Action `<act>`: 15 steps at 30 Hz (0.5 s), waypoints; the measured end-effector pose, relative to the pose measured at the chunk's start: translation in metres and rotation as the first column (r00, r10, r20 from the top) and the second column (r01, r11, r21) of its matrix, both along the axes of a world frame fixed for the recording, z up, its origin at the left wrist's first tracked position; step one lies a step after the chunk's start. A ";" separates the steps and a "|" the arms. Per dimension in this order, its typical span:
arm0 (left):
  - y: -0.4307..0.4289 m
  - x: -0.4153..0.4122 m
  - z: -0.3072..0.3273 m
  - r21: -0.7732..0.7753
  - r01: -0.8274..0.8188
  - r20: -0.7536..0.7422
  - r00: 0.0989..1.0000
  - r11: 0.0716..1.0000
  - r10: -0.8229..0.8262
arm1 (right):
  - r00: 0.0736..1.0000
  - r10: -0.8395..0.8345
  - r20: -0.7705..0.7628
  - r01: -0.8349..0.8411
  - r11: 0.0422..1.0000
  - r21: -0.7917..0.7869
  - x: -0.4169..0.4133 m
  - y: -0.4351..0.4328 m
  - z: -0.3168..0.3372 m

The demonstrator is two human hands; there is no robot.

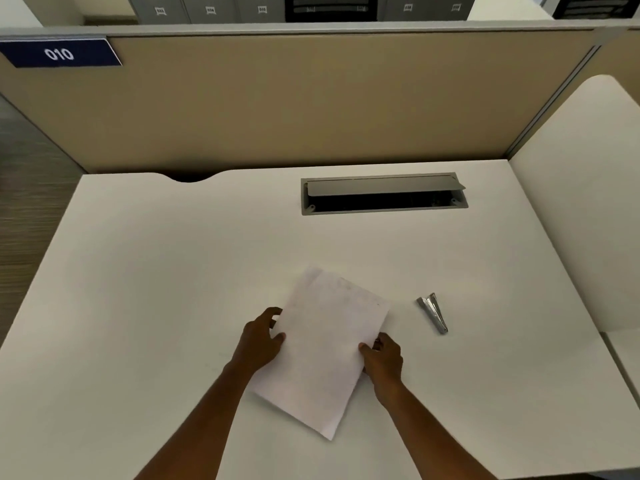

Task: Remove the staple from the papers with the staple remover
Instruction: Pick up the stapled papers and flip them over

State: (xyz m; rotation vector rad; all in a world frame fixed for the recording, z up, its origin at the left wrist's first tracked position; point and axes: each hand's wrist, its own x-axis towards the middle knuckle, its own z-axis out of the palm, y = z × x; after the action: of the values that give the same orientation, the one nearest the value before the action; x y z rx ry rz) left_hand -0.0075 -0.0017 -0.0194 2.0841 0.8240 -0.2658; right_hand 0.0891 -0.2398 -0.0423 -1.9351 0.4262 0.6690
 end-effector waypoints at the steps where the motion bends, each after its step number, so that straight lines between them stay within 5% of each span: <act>1: -0.002 0.000 -0.005 0.012 0.005 0.002 1.000 1.000 -0.005 | 1.000 0.019 -0.001 -0.019 0.999 -0.046 0.000 0.000 -0.006; 12: -0.010 0.002 -0.036 0.173 -0.030 -0.013 0.999 0.984 0.033 | 0.950 0.311 0.027 -0.282 0.892 -0.354 0.010 -0.001 -0.036; 15: -0.014 0.005 -0.043 0.353 0.011 -0.027 1.000 0.936 -0.001 | 0.922 0.386 -0.003 -0.353 0.839 -0.414 0.014 -0.006 -0.038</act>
State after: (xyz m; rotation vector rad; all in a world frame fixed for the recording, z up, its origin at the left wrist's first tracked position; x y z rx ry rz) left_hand -0.0027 -0.0156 -0.0622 2.4222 0.9361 -0.1559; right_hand 0.1032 -0.2463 -0.0805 -2.4728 0.1399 0.7905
